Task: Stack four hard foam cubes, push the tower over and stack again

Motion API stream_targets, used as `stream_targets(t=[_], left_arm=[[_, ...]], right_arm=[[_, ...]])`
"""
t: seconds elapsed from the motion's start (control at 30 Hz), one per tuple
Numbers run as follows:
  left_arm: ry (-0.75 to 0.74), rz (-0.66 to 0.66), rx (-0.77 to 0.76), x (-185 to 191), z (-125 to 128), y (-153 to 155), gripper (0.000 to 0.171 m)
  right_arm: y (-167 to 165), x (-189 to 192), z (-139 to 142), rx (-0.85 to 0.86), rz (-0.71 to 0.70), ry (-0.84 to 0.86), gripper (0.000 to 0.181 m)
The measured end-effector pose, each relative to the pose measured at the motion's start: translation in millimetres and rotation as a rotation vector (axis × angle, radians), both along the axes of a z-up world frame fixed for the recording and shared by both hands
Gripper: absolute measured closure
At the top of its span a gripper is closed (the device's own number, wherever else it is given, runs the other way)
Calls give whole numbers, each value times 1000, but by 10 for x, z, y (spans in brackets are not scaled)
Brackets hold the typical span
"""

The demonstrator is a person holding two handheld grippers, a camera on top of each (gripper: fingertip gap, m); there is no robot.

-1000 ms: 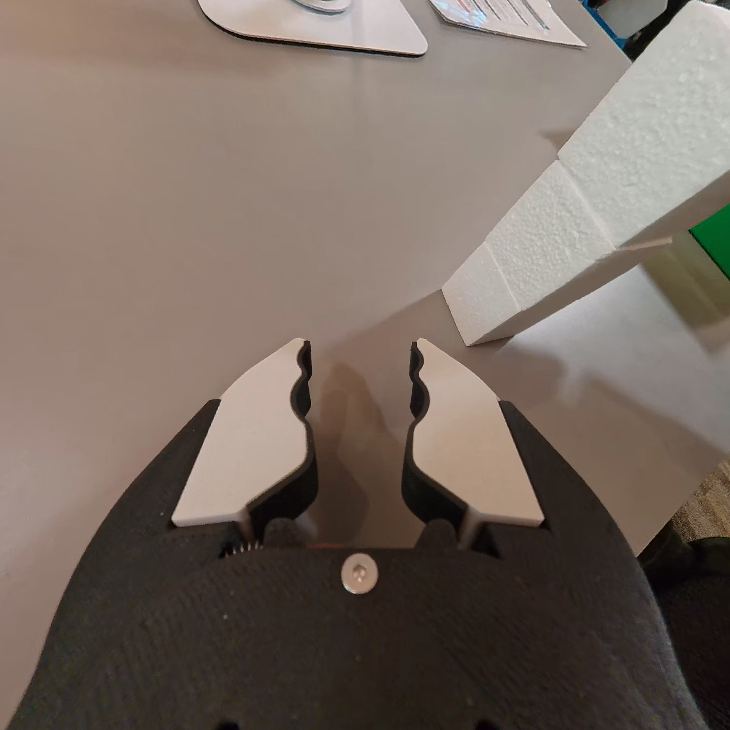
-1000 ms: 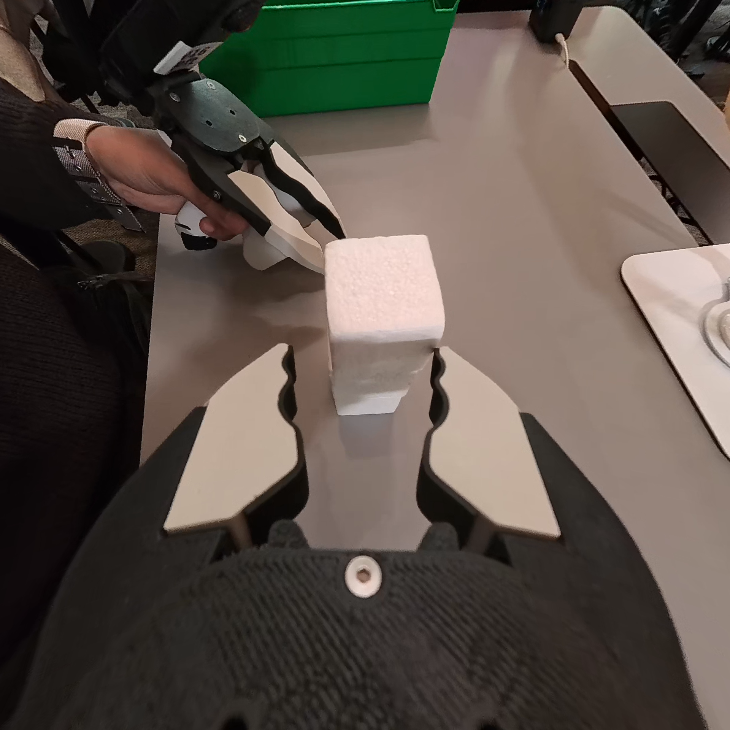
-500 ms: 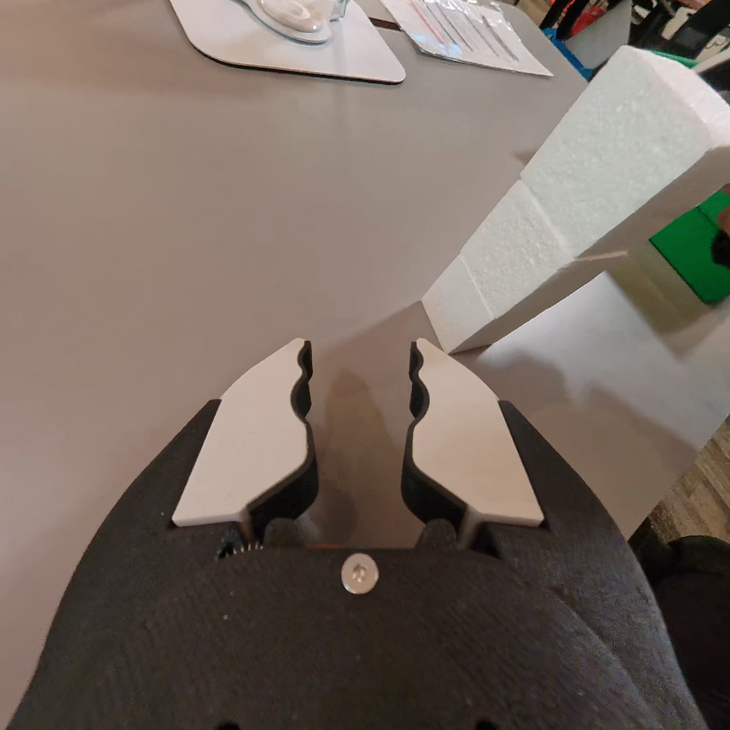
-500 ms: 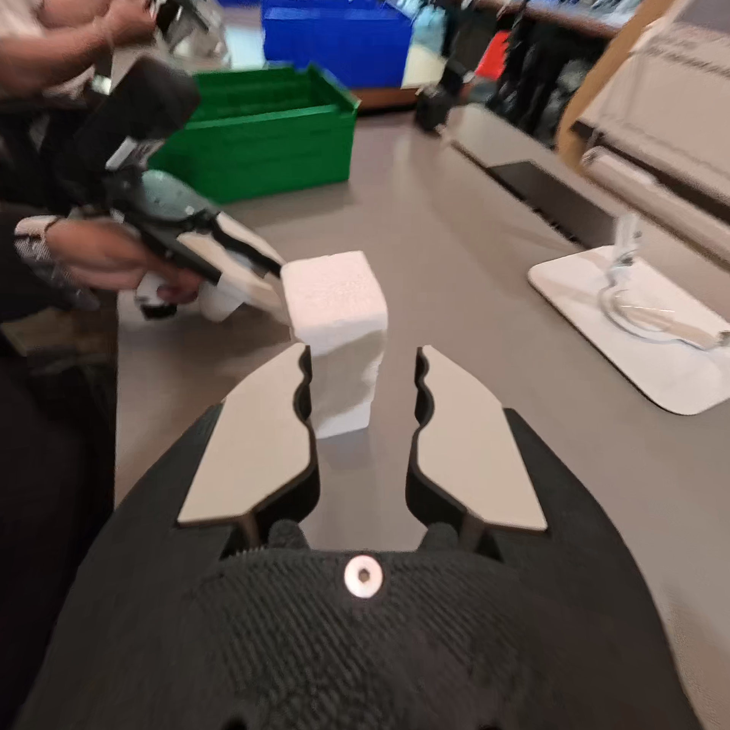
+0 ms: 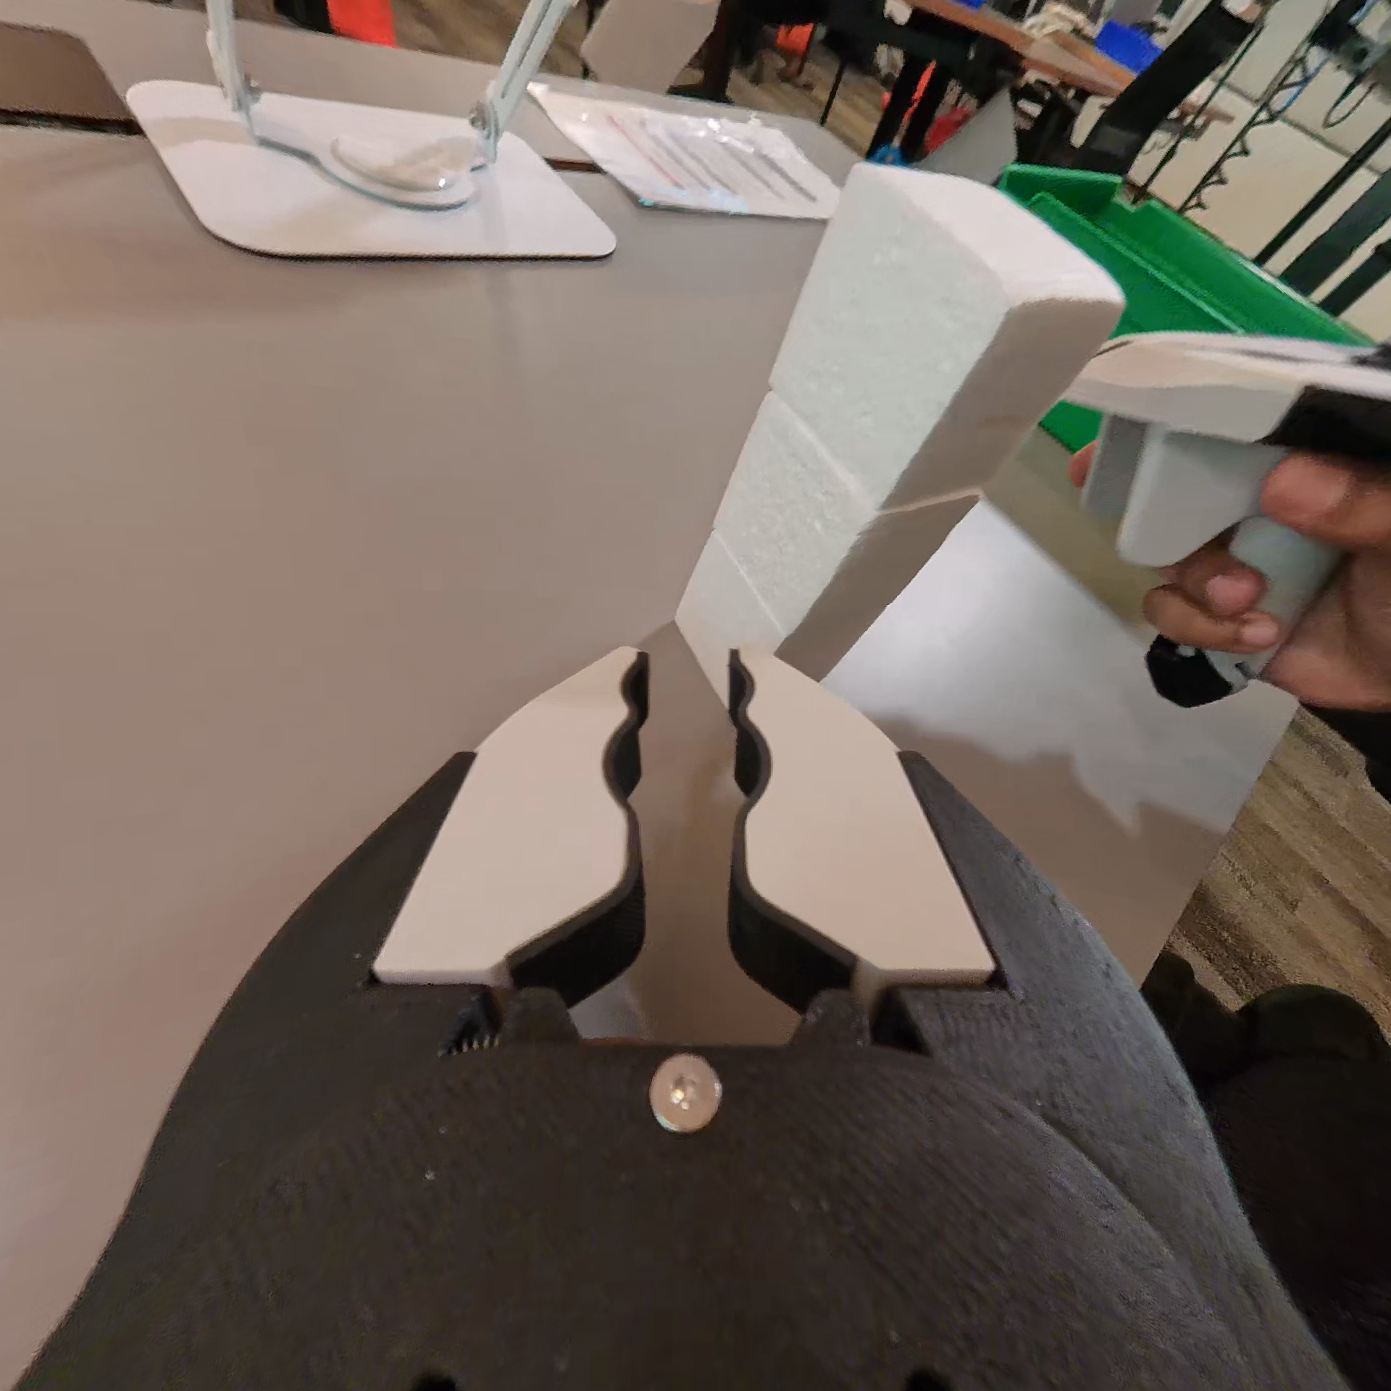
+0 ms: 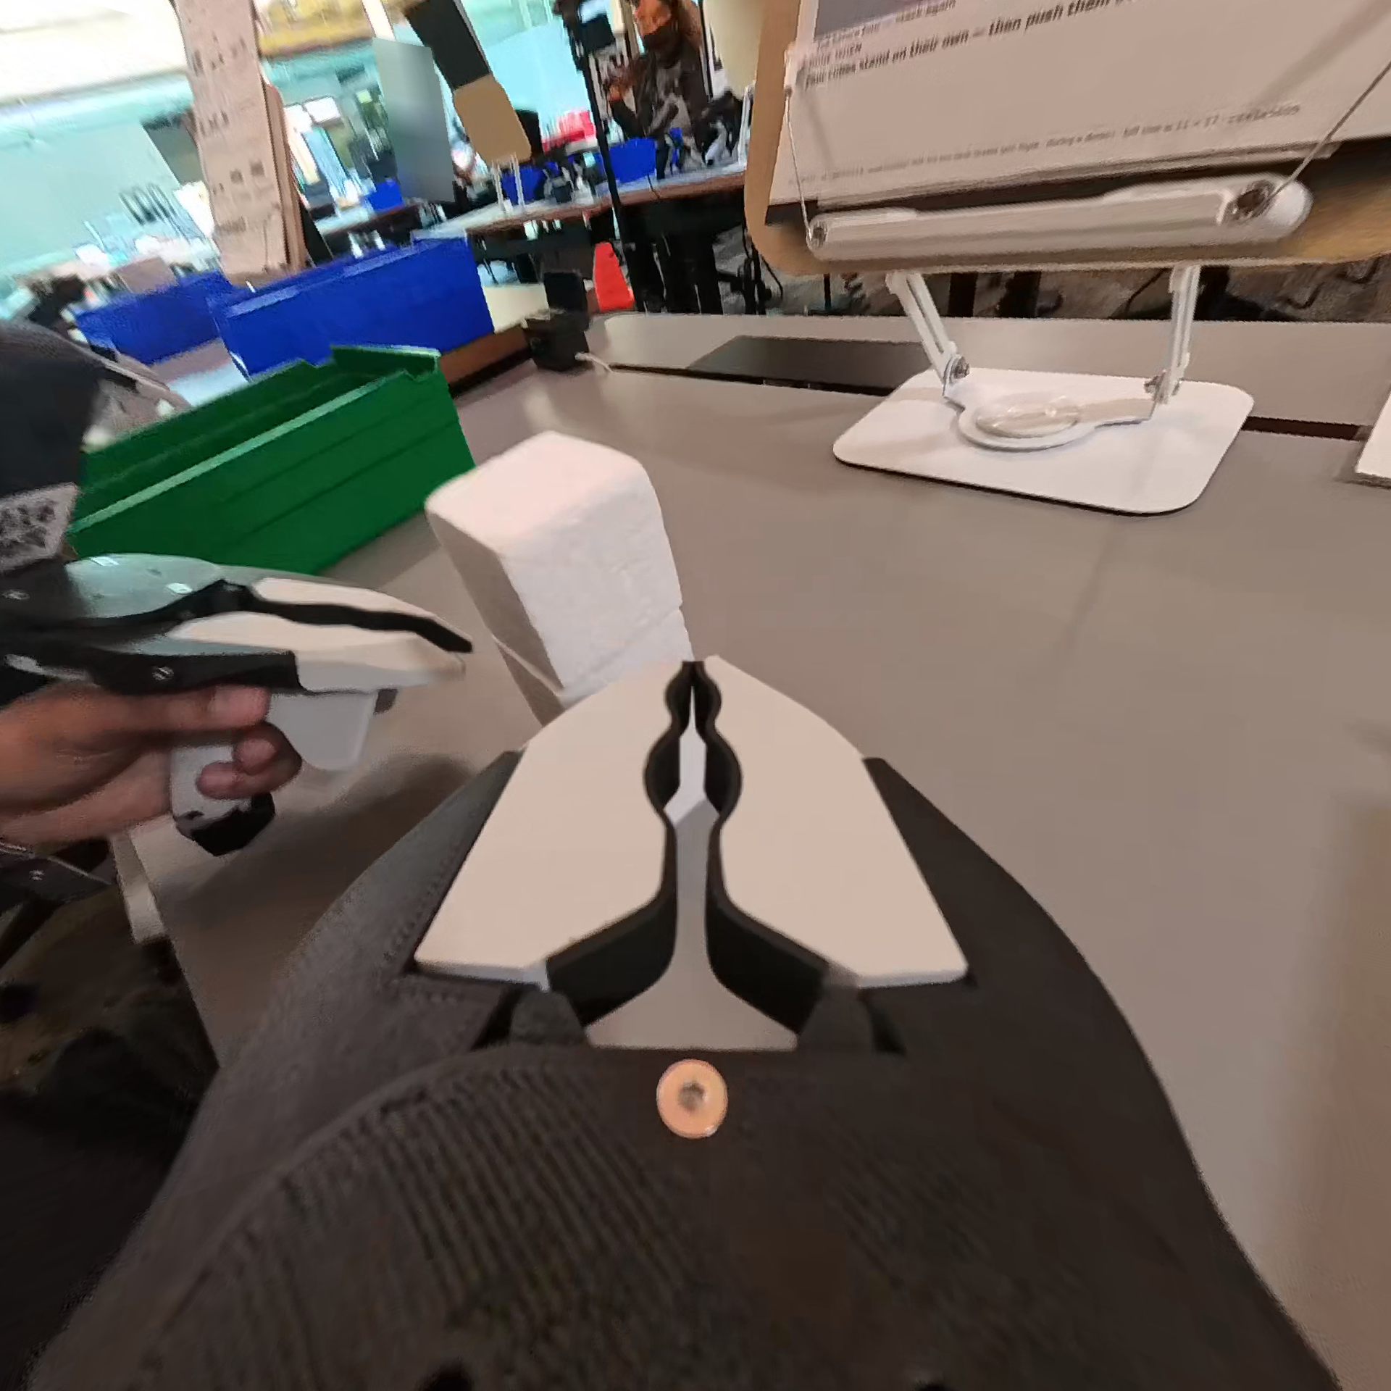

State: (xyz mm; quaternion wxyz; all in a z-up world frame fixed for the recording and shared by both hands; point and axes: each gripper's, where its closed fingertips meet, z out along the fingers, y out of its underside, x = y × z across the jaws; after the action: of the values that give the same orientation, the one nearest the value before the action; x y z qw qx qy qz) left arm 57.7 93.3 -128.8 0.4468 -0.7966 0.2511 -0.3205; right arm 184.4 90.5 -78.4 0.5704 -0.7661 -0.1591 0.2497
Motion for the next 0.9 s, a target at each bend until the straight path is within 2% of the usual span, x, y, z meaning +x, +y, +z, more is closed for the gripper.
stream_targets(t=[0.1, 0.27, 0.5, 0.9], left_arm=[[-38, -11, 33, 67, 82, -26, 170], [-102, -46, 65, 221, 180, -59, 170], [-93, -41, 84, 304, 125, -2, 170], [-115, -62, 98, 368, 162, -17, 170]], right_arm=[[4, 15, -77, -3, -7, -69, 181], [-40, -138, -98, 2, 19, -94, 181], [-58, -325, -140, 14, 42, -151, 181], [-74, -390, -157, 37, 55, -211, 181]])
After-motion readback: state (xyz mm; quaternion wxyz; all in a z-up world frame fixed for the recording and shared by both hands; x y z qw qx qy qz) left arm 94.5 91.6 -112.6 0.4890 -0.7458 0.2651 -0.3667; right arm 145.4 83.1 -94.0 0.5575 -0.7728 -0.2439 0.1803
